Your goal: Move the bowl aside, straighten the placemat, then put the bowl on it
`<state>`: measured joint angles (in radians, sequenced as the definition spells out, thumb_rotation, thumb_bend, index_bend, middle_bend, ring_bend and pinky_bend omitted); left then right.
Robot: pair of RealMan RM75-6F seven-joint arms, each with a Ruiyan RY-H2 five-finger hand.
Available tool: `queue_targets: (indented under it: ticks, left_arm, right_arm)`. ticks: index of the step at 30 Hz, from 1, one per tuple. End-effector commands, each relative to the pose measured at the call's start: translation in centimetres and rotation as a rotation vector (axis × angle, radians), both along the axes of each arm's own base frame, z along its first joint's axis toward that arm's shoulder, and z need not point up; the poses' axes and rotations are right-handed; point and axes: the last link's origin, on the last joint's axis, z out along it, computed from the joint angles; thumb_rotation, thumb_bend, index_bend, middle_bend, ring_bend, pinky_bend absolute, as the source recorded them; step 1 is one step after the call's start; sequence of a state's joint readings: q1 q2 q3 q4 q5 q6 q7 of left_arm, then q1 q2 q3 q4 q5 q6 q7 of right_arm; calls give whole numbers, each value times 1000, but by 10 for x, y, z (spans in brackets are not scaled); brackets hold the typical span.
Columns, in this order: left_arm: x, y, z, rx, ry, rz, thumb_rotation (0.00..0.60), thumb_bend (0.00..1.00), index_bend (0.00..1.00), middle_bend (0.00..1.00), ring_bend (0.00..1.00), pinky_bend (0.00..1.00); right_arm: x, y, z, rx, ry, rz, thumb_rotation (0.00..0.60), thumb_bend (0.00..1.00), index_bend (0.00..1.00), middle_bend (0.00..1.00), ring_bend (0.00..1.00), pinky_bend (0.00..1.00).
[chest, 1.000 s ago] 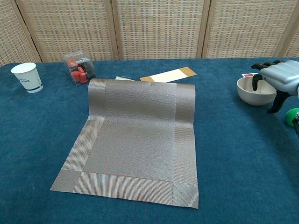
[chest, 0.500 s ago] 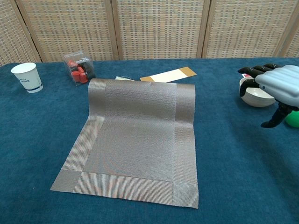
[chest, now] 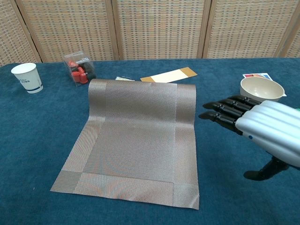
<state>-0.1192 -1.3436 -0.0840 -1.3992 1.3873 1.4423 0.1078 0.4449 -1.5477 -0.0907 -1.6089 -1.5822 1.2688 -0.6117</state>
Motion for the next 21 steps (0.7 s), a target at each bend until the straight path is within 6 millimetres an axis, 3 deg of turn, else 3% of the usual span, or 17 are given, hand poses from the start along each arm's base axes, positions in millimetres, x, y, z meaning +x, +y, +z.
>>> queue_targets:
  ticks: [1, 8, 21]
  left_arm:
    - [-1, 1, -1, -1, 0, 2, 600, 204, 0, 0, 0, 0]
    - [-2, 2, -3, -6, 3, 5, 600, 203, 0, 0, 0, 0]
    - [-3, 3, -4, -5, 4, 8, 600, 204, 0, 0, 0, 0]
  right_arm:
    - [4, 6, -8, 48, -27, -7, 600, 0, 0, 0, 0, 0]
    - [11, 18, -25, 226, -132, -66, 600, 0, 0, 0, 0, 0]
    - [11, 14, -53, 261, -153, -77, 600, 0, 22, 0, 0, 0]
